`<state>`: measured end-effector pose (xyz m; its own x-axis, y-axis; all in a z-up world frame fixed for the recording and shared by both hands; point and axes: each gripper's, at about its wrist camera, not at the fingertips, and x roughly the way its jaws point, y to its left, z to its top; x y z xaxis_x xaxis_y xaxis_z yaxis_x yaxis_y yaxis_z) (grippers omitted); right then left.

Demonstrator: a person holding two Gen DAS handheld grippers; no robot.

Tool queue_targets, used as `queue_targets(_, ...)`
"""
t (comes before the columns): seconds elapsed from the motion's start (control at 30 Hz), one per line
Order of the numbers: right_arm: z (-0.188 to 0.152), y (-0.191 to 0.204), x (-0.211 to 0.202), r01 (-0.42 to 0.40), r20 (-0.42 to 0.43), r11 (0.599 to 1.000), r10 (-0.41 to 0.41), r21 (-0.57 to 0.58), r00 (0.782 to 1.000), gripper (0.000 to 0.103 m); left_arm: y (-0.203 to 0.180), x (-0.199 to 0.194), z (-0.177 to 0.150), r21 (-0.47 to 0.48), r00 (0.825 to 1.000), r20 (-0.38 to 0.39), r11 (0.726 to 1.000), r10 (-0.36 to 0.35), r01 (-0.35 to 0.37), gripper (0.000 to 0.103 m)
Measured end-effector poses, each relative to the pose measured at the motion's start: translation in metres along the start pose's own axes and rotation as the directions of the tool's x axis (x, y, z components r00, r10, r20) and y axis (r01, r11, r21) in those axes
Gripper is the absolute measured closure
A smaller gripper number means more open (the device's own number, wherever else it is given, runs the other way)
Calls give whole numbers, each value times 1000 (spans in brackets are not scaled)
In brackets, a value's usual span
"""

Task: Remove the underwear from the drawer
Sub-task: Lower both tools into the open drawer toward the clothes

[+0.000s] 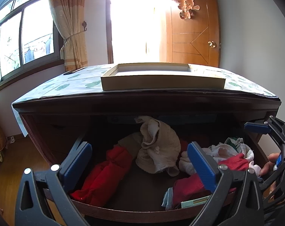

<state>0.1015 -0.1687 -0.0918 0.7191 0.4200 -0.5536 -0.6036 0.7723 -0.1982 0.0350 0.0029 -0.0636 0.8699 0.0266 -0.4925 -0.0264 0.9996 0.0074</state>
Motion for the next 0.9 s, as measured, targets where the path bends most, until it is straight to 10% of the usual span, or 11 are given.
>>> queue_targets(0.37,-6,-24,9,-75,-21,986,78,146,997,1,-15,47,7,37,981,-184,998,-52,60,0)
queue_targets(0.9,-6,-37,3,-73,-39,985,80,154,996,1,-51,74,30,142,968,-249,988,-22,59,0)
